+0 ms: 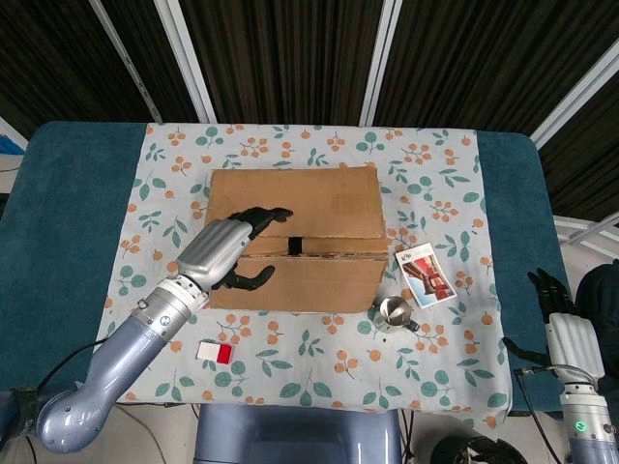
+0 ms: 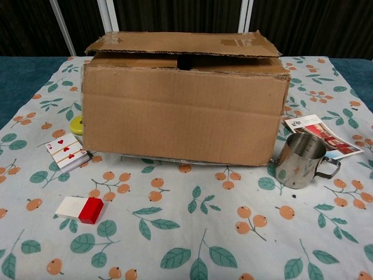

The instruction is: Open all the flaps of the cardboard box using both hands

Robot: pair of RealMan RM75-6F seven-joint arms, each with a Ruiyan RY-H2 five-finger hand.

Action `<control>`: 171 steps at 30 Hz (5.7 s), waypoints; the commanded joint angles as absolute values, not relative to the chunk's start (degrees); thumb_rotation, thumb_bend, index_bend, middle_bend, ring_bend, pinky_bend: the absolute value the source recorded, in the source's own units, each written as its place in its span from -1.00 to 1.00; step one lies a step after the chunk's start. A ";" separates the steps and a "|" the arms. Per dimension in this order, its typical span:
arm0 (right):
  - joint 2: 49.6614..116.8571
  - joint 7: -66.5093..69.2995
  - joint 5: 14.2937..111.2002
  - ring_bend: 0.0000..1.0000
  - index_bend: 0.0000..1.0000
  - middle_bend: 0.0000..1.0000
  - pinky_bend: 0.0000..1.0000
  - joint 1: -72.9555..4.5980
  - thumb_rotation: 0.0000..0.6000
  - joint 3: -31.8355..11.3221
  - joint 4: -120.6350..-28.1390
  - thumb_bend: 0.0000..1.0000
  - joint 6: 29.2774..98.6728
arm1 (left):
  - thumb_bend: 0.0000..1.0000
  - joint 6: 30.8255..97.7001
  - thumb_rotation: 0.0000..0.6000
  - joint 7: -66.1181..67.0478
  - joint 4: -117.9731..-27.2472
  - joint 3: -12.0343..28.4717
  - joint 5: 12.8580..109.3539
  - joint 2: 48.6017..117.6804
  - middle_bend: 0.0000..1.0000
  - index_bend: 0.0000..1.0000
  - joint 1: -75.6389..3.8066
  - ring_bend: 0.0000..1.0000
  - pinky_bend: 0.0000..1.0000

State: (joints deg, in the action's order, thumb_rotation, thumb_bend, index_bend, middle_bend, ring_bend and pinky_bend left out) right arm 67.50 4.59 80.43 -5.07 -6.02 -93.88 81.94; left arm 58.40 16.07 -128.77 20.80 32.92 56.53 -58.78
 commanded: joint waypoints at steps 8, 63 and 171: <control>67.19 2.28 79.53 -1.00 -1.00 -1.00 -0.55 -5.32 1.00 -6.74 -95.09 -0.56 82.12 | -0.58 82.34 1.00 22.35 -117.25 5.31 62.25 61.51 -0.98 -1.00 -41.71 -0.99 -0.94; 89.22 -31.34 59.76 -1.00 -1.00 -1.00 -0.55 -39.97 1.00 -22.79 -90.00 -0.39 66.86 | -0.59 87.47 1.00 -5.82 -89.54 5.87 71.48 67.89 -1.00 -1.00 -15.79 -1.00 -1.00; 66.98 -10.99 71.36 -1.00 -1.00 -1.00 -0.55 -17.42 1.00 -5.57 -95.48 -0.67 90.21 | -0.69 78.03 1.00 7.90 -95.50 9.55 76.08 67.46 -1.00 -1.00 -16.89 -1.00 -1.00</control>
